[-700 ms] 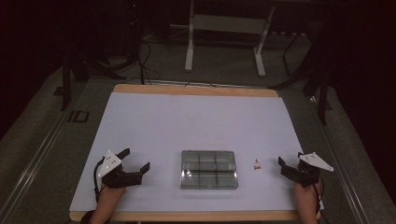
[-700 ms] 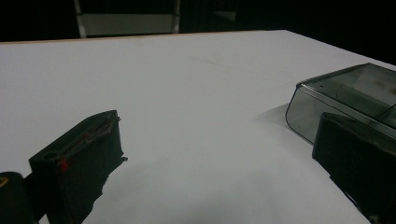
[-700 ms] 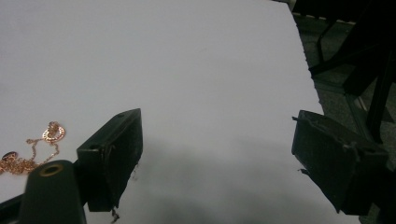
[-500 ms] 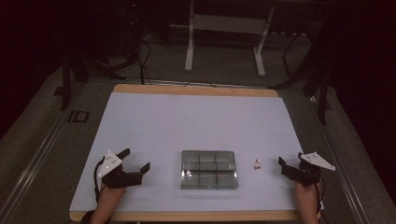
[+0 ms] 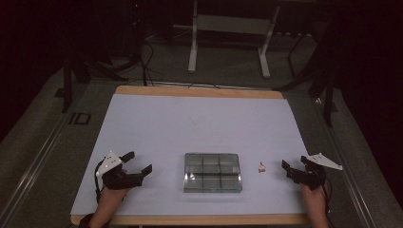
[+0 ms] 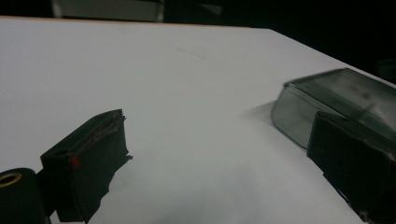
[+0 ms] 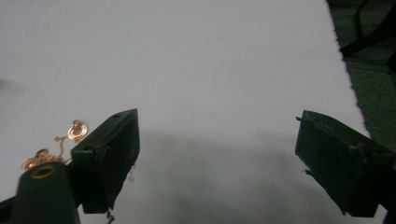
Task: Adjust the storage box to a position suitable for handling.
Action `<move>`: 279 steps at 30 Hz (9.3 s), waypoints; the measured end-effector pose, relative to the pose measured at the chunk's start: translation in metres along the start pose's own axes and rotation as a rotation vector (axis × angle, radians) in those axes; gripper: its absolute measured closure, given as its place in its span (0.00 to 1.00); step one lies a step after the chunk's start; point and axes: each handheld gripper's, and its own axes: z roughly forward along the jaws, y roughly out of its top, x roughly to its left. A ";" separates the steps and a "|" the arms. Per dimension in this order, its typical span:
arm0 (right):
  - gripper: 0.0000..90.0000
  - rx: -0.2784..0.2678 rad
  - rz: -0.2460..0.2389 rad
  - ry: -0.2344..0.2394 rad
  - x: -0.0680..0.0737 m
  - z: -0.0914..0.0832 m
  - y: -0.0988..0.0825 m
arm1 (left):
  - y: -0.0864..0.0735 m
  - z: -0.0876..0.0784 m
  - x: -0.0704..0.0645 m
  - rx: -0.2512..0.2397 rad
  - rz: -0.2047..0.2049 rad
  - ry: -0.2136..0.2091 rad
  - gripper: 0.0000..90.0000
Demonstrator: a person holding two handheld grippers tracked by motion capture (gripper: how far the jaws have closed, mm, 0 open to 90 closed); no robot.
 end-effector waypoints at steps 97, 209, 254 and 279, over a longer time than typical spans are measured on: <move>1.00 0.161 -0.403 0.806 0.106 0.016 0.019 | 0.025 0.062 -0.077 0.409 0.372 -0.395 1.00; 0.86 -0.056 -0.258 0.552 0.121 0.050 0.081 | 0.090 0.111 -0.063 0.165 0.257 -0.145 0.86; 0.72 0.133 -0.162 0.474 0.128 0.080 0.087 | 0.078 0.144 -0.049 0.308 0.109 -0.112 0.67; 0.65 0.254 -0.036 0.494 0.124 0.092 0.088 | 0.077 0.156 -0.039 0.393 0.004 -0.120 0.56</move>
